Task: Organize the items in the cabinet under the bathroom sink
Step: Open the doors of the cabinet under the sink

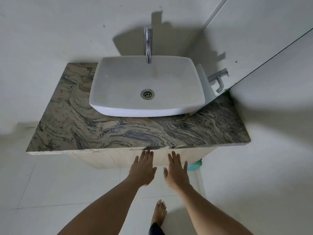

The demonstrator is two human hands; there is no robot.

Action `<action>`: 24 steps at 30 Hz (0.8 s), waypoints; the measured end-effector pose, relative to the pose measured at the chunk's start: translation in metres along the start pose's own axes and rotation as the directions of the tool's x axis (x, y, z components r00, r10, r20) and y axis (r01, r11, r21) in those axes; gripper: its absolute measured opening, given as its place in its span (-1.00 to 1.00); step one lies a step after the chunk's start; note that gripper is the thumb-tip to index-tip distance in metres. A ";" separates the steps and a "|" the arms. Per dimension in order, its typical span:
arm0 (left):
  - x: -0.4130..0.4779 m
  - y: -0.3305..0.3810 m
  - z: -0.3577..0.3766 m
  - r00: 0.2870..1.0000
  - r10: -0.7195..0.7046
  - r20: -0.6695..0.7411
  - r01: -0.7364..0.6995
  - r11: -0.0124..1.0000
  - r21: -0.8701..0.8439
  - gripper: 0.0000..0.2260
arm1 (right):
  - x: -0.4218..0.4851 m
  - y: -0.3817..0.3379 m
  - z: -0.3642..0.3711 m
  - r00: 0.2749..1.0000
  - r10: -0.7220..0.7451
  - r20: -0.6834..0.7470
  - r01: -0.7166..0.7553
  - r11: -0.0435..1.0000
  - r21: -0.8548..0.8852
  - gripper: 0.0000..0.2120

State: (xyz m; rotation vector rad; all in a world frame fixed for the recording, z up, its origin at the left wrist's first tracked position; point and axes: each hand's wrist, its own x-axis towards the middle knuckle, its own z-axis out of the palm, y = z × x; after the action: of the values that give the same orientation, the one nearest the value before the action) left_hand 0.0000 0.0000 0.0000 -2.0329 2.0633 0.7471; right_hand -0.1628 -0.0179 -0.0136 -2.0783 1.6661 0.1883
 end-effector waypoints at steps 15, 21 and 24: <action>0.045 0.010 0.019 0.996 -0.065 -0.057 0.073 0.985 0.157 -0.38 | 0.054 0.013 0.014 0.998 -0.056 -0.035 0.055 0.998 -0.029 -0.36; 0.031 0.019 0.023 0.996 -0.081 -0.033 0.084 0.988 0.128 -0.37 | 0.036 0.014 0.014 0.999 -0.032 0.020 0.033 0.999 -0.029 -0.32; 0.024 0.021 0.024 0.996 -0.056 -0.073 0.065 0.990 0.124 -0.41 | 0.017 0.016 0.021 1.000 -0.023 0.005 0.023 1.000 -0.006 -0.33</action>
State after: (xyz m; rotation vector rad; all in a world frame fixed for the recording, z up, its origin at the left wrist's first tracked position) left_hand -0.0277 -0.0118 -0.0259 -2.0688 2.0189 0.5284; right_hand -0.1698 -0.0261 -0.0430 -2.0990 1.6399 0.1906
